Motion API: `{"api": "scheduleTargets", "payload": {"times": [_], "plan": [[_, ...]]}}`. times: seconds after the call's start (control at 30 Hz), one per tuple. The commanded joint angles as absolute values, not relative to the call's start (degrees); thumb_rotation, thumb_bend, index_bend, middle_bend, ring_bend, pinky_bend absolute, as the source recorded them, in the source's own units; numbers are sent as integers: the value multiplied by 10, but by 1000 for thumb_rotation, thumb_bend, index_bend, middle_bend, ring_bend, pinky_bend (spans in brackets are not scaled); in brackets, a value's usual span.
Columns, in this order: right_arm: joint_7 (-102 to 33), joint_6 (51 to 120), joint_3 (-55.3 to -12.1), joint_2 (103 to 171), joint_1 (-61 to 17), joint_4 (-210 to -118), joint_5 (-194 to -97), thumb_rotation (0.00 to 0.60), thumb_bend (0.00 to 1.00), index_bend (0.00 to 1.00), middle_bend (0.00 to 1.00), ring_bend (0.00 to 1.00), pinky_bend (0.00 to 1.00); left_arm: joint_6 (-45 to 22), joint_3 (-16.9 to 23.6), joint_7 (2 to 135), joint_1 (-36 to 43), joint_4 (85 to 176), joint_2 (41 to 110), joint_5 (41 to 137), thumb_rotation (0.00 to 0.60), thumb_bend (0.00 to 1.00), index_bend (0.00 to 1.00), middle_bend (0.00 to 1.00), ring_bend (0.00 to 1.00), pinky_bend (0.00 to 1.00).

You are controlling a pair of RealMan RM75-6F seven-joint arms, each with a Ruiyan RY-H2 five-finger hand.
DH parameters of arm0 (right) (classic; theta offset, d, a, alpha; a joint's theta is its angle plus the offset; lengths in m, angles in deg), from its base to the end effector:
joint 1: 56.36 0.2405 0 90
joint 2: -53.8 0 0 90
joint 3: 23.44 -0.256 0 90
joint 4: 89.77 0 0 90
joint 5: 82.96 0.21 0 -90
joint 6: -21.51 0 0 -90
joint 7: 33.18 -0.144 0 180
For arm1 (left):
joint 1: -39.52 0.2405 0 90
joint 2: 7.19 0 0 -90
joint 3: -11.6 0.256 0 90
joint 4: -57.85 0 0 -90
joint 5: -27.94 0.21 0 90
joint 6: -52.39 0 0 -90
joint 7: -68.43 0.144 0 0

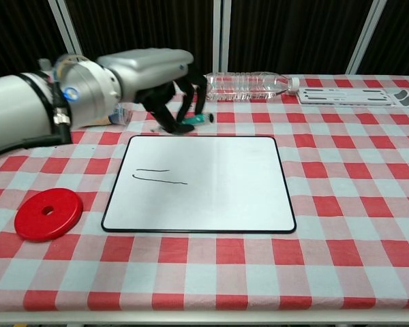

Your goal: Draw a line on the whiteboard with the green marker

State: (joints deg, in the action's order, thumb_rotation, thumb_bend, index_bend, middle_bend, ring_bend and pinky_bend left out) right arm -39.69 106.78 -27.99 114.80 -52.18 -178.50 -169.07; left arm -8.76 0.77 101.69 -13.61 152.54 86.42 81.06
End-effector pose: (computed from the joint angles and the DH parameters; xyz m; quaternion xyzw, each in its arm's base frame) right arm -0.3257 -0.1845 0.1884 0.5835 -0.3787 0.3979 0.5981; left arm -0.0529 0.3248 -0.0391 -0.7668 -0.3440 -0.3963 0.3696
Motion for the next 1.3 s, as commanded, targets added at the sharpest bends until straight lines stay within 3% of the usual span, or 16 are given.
{"api": "scheduleTargets", "payload": {"times": [0.03, 0.23, 0.53, 0.6, 0.7, 0.77, 0.93, 1.03, 1.13, 1.23, 1.3], "plan": [[-396, 1065, -280, 1150, -519, -1785, -1693, 600, 142, 0, 22, 0, 0, -142, 49, 1076, -105, 1516, 835, 844, 600, 439, 601, 612, 830, 937], [-391, 1063, -279, 1155, -513, -1788, -1701, 600, 142, 0, 22, 0, 0, -163, 98, 1199, -91, 1457, 847, 825, 600, 441, 596, 597, 826, 931], [-387, 1070, -278, 1151, -522, -1793, -1692, 600, 145, 0, 22, 0, 0, -151, 88, 1293, -95, 1374, 907, 753, 600, 442, 578, 582, 822, 927], [-386, 1075, -278, 1149, -526, -1795, -1690, 600, 145, 0, 22, 0, 0, -146, 84, 1328, -99, 1371, 914, 724, 600, 439, 528, 550, 820, 924], [-386, 1075, -278, 1148, -527, -1796, -1687, 600, 146, 0, 22, 0, 0, -140, 75, 1347, -103, 1389, 915, 696, 600, 397, 295, 446, 804, 903], [-388, 1073, -276, 1149, -527, -1798, -1688, 600, 147, 0, 22, 0, 0, -147, 71, 1350, -105, 1397, 918, 696, 600, 338, 199, 400, 801, 898], [-393, 1072, -276, 1146, -527, -1799, -1689, 600, 147, 0, 22, 0, 0, -172, 61, 1327, -98, 1430, 908, 724, 600, 228, 107, 270, 757, 873], [-394, 1074, -278, 1144, -531, -1799, -1682, 600, 148, 0, 22, 0, 0, -206, 48, 1259, -71, 1485, 870, 761, 600, 176, 94, 206, 638, 863], [-399, 1073, -278, 1142, -538, -1796, -1666, 600, 148, 0, 23, 0, 0, -258, 42, 1132, -17, 1528, 807, 830, 600, 121, 94, 202, 486, 792], [-406, 1067, -278, 1142, -542, -1791, -1654, 600, 149, 0, 22, 0, 0, -271, 51, 1008, 37, 1544, 733, 869, 600, 88, 99, 202, 369, 639], [-412, 1065, -278, 1144, -542, -1787, -1654, 600, 152, 0, 22, 0, 0, -270, 61, 933, 69, 1549, 687, 885, 600, 76, 102, 203, 272, 476]]}}
